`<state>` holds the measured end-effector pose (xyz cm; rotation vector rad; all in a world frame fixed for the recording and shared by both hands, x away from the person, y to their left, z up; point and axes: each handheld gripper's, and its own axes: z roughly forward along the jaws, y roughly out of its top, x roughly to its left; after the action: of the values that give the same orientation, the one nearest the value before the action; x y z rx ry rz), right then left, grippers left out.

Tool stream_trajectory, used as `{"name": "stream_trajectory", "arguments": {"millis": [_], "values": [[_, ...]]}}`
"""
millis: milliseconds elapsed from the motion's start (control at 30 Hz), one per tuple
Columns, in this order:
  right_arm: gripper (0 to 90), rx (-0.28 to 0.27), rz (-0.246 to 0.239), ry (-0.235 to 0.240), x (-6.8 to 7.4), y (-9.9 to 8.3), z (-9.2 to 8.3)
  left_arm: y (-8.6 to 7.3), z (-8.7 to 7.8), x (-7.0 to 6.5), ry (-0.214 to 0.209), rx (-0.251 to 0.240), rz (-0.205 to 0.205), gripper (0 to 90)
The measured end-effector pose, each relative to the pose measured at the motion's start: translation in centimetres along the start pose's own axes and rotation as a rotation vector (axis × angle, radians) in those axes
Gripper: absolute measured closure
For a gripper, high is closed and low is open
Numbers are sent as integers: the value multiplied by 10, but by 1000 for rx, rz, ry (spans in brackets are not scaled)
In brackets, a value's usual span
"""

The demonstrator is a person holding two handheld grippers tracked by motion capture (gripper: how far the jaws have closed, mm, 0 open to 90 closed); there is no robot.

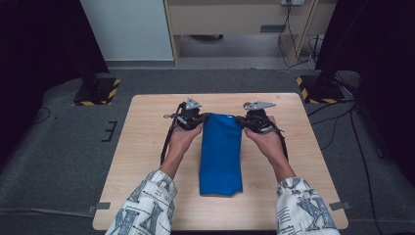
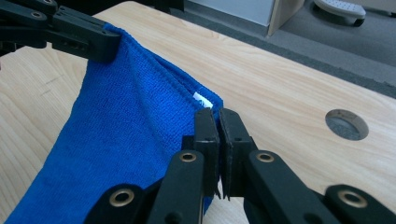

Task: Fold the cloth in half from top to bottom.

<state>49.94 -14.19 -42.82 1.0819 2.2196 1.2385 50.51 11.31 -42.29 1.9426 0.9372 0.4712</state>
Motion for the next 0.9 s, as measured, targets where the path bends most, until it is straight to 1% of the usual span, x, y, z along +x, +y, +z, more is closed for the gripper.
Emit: {"name": "stream_trajectory", "arguments": {"millis": [167, 267, 367, 433, 533, 633, 733, 900], "values": [[872, -9, 3, -2, 0, 4, -3, 2, -4, -1, -3, -5, 10, 872], [872, -8, -9, 3, 2, 1, -7, 1, -9, -5, -2, -2, 32, 873], [872, -14, -7, 12, 5, -3, -11, -1, -13, -10, -2, 0, 63, 872], [871, -13, -14, 18, 7, -7, -14, -3, -16, -12, -1, -1, 73, 872], [871, -13, -21, 28, 11, -12, -16, -7, -19, -16, -5, -2, 92, 872], [871, -15, -17, 36, 13, -17, -18, -12, -20, -18, -12, -6, 92, 872], [871, -18, -17, 46, 14, -22, -18, -18, -22, -19, -14, -2, 100, 872], [871, -19, -12, 70, 20, -33, -19, -30, -26, -22, -24, 0, 107, 872]]}}
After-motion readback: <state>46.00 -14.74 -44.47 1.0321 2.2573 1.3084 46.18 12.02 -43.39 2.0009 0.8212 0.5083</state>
